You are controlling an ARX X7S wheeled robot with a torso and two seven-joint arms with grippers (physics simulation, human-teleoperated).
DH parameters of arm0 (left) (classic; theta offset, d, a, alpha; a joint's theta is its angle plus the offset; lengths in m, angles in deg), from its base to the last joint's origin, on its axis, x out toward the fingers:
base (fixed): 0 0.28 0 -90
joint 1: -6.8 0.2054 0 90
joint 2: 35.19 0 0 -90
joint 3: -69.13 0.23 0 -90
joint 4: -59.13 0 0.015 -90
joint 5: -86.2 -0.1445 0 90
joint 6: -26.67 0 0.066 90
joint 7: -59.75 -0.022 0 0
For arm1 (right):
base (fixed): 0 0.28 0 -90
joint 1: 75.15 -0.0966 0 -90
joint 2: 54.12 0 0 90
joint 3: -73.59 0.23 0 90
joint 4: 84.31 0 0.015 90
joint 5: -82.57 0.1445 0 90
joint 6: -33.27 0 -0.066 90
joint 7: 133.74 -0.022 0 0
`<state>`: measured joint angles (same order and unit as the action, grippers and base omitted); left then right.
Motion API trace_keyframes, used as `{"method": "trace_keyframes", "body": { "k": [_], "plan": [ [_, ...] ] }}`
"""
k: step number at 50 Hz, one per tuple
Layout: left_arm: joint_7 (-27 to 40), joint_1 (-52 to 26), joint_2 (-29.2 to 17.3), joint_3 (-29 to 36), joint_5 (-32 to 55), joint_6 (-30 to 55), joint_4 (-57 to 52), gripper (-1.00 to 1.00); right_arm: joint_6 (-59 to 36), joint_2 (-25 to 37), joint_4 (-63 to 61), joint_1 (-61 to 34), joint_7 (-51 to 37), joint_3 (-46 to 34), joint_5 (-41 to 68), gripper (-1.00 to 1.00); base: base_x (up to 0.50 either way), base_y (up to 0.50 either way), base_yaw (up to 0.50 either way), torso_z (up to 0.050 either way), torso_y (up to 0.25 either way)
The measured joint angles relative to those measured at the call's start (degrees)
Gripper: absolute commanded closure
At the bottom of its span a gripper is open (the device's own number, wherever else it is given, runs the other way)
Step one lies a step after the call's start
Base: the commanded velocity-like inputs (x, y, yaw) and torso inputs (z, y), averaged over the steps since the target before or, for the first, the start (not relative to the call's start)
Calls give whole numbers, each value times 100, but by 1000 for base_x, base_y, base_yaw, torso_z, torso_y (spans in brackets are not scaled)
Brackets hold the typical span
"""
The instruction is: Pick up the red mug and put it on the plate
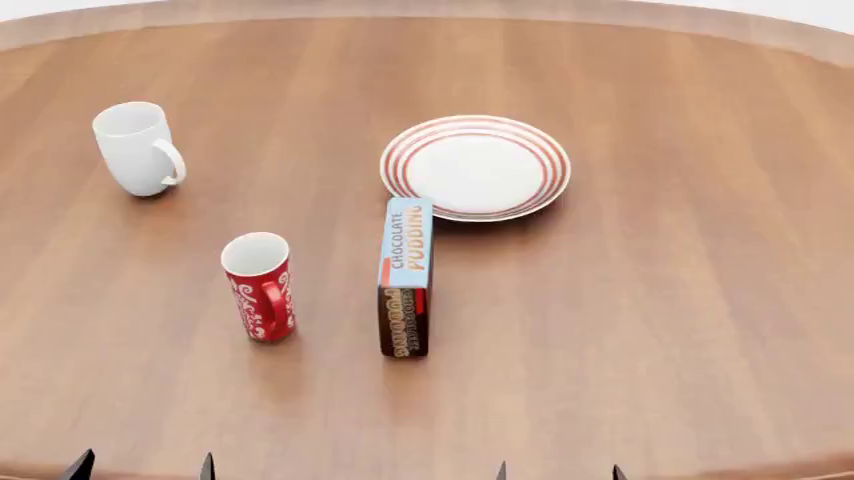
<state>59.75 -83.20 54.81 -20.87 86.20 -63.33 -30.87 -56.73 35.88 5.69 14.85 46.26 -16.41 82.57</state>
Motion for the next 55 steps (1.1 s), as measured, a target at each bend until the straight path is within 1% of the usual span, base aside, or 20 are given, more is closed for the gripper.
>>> {"method": "trace_keyframes", "body": {
  "k": [25,38,55],
  "plan": [
    [343,-12,-283,335,255,-178,61,-100,14,294,13,7,-255,-355,303,-100,0,0,0,0,0],
    [512,-42,-378,464,272,-882,318,-100,45,414,18,4,-336,-500,429,-100,0,0,0,0,0],
    [865,-142,-490,615,-27,-2169,832,-100,52,532,14,-7,-455,-642,555,-100,0,0,0,0,0]
  ]
}}
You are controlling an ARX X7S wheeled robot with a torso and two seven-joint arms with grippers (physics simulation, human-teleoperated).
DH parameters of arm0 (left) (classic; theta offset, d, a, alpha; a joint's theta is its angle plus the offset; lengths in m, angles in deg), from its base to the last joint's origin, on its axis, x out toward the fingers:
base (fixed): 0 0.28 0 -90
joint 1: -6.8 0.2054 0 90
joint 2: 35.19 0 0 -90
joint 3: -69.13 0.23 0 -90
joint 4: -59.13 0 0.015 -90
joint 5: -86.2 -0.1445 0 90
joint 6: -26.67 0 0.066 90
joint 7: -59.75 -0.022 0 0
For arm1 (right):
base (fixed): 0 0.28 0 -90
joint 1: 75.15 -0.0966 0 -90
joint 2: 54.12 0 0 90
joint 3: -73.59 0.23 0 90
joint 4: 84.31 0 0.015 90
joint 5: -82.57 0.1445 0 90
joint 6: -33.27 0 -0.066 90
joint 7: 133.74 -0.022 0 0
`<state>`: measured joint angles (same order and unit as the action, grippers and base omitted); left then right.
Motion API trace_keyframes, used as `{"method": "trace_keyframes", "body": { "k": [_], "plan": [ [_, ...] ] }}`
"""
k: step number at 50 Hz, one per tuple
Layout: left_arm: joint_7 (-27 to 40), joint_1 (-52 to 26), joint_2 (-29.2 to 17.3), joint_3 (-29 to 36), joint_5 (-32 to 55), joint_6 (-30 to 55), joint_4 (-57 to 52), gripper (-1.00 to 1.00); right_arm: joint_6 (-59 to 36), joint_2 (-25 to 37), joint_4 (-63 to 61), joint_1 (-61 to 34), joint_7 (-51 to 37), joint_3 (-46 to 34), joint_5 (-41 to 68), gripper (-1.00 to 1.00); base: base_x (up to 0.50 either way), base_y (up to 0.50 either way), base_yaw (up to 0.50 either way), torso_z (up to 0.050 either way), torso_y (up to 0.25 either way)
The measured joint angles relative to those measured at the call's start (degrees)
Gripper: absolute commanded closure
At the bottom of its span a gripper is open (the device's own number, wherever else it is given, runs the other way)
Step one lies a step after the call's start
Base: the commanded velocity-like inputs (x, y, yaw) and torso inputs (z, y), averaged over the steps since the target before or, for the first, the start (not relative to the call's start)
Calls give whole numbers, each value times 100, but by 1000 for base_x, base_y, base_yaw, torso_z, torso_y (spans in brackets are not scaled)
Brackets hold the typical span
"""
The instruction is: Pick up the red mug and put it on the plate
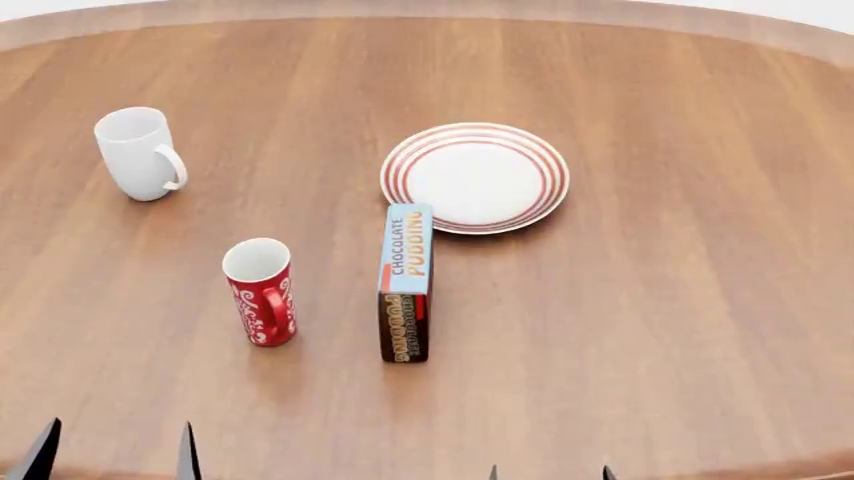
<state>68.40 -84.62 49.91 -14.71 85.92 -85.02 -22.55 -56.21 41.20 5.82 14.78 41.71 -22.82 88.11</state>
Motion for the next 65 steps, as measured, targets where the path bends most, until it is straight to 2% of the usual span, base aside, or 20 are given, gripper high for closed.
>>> {"method": "trace_keyframes", "body": {
  "k": [15,30,65],
  "plan": [
    [368,-127,-94,104,-339,-1068,466,-100,7,80,17,-19,-121,-94,87,-100,0,0,0,0,0],
    [580,-219,-170,205,-441,-1681,750,-100,36,158,51,-45,-181,-186,177,-100,0,0,0,0,0],
    [719,-328,-342,467,-441,-2172,990,-100,183,290,66,-51,-326,-328,342,-100,0,44,0,0,0]
  ]
}}
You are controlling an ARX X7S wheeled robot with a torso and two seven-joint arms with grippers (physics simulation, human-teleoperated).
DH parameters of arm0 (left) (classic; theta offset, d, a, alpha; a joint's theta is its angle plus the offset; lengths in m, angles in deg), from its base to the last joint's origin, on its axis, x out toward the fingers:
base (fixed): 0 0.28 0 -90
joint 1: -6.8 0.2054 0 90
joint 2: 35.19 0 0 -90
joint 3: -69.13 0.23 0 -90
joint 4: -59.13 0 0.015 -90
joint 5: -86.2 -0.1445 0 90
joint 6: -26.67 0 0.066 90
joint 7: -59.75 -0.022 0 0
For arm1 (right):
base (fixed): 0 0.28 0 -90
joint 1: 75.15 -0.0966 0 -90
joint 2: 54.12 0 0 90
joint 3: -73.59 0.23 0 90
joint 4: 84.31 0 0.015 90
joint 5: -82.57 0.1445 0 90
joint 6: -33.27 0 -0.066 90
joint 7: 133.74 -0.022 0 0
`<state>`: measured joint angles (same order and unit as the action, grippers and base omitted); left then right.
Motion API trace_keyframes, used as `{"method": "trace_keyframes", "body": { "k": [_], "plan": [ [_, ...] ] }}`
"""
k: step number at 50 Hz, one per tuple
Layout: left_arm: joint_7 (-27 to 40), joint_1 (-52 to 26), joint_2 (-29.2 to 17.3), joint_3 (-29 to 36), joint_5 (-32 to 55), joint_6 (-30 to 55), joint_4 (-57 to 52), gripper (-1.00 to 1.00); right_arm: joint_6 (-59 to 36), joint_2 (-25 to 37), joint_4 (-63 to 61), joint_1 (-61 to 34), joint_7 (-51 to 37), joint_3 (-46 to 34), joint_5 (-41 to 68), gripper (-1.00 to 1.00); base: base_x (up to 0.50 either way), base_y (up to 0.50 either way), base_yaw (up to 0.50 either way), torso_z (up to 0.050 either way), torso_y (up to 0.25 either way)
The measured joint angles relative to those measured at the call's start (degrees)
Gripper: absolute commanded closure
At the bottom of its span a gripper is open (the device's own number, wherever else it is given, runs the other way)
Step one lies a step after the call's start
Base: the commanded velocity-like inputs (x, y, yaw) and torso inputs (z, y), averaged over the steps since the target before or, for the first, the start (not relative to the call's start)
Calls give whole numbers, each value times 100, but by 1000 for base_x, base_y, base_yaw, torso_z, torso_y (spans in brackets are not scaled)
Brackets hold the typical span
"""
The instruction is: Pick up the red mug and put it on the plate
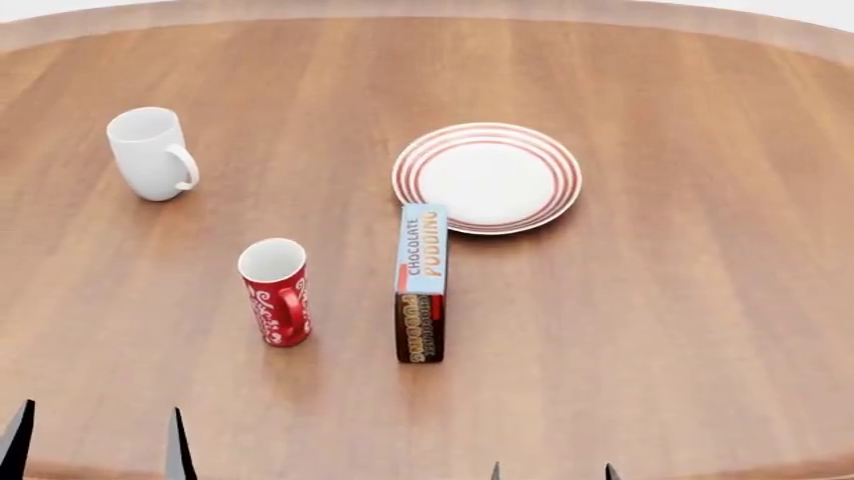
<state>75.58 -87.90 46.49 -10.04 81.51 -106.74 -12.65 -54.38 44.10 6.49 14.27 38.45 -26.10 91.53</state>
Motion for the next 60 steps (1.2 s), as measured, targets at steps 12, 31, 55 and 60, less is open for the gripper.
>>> {"method": "trace_keyframes", "body": {
  "k": [12,31,55,60],
  "plan": [
    [42,-12,-46,60,5,-16,8,-100,-42,46,-44,4,-49,-65,30,-100,0,195,0,0,0],
    [93,-26,-109,152,25,-13,7,-100,-7,108,-12,-16,-70,-152,105,-100,0,196,0,0,0],
    [126,-38,-163,258,166,-9,8,-100,-33,179,-4,-45,-142,-255,150,-100,0,197,0,0,0],
    [138,-41,-175,278,180,-8,8,-100,-30,192,-3,-46,-157,-272,161,-100,0,197,0,0,0]
  ]
}}
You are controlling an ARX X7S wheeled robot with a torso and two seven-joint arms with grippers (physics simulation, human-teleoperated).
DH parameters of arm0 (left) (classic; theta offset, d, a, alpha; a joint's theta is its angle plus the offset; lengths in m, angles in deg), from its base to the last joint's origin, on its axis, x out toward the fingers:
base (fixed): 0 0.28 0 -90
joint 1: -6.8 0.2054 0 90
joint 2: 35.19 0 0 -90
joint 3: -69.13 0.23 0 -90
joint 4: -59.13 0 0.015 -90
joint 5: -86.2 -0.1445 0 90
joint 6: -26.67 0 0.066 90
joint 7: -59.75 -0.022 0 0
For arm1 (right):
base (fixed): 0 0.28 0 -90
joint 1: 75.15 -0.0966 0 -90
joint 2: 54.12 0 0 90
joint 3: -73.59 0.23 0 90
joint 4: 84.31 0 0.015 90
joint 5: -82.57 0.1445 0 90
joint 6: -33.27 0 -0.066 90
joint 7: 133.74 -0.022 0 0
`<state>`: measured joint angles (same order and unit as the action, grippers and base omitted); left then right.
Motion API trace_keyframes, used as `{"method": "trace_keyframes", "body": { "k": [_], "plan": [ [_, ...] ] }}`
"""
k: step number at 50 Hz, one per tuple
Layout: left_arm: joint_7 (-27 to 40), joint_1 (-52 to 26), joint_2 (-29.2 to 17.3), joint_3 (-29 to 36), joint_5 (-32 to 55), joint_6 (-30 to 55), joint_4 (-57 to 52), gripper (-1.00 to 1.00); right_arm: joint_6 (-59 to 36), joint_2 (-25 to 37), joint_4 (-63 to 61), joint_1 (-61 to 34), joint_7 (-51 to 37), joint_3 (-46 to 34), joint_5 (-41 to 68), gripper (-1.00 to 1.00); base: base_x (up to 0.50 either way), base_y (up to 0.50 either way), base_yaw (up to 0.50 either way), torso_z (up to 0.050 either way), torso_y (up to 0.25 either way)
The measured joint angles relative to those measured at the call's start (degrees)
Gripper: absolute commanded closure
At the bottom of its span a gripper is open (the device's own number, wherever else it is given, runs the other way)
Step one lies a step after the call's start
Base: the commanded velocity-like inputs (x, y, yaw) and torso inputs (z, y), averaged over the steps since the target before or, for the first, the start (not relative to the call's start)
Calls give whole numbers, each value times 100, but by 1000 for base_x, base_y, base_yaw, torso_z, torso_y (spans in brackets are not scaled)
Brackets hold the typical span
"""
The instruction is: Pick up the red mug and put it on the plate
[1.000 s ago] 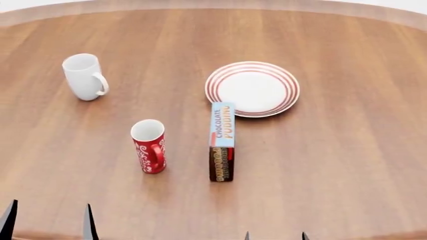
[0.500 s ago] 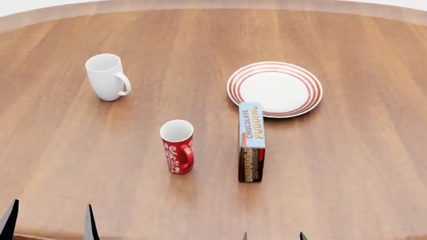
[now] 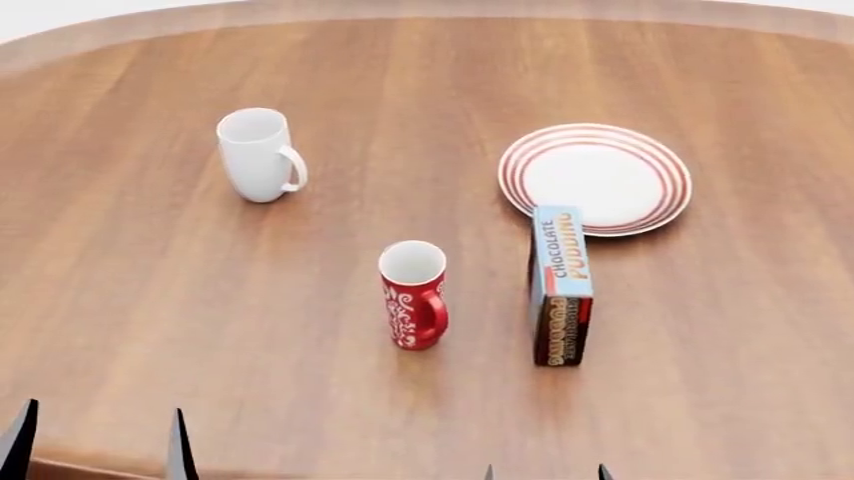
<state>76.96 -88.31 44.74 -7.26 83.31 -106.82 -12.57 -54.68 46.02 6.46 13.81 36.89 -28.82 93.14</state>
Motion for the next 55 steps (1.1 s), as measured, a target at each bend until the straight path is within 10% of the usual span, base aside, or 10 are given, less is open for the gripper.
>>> {"method": "trace_keyframes", "body": {
  "k": [55],
  "plan": [
    [145,-30,-123,188,51,26,-12,-100,162,132,-5,3,-30,-145,237,-100,0,100,0,0,0]
  ]
}}
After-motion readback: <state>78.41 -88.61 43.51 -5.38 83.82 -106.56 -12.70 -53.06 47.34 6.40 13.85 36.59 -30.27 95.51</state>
